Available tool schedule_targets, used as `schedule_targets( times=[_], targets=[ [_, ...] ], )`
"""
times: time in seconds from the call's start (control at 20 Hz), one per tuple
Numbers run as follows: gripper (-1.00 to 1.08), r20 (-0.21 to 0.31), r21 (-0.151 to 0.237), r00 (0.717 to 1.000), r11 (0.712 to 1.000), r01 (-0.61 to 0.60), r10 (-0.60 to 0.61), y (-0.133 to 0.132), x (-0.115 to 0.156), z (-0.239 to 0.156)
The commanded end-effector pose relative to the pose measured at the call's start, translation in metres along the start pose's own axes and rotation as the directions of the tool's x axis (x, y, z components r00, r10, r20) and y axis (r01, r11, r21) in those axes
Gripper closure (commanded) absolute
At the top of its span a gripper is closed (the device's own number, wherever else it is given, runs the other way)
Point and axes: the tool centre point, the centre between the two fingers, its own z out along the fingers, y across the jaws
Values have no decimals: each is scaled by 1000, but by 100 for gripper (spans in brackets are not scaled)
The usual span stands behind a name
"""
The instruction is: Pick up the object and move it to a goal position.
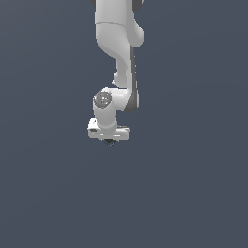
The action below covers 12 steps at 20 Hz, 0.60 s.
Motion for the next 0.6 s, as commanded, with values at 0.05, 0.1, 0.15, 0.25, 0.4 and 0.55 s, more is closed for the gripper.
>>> schedule_targets(
  times=[0.05, 0.1, 0.15, 0.25, 0.4, 0.55],
  targets=[
    [108, -2, 0, 1000, 1000, 0, 0, -4, 5, -14],
    [108, -2, 0, 1000, 1000, 0, 0, -6, 7, -19],
    [108, -2, 0, 1000, 1000, 0, 0, -8, 9, -24],
    [108, -2, 0, 1000, 1000, 0, 0, -12, 14, -37],
    [108, -2, 0, 1000, 1000, 0, 0, -19, 23, -60],
    [108, -2, -1, 1000, 1000, 0, 0, -27, 33, -86]
  ],
)
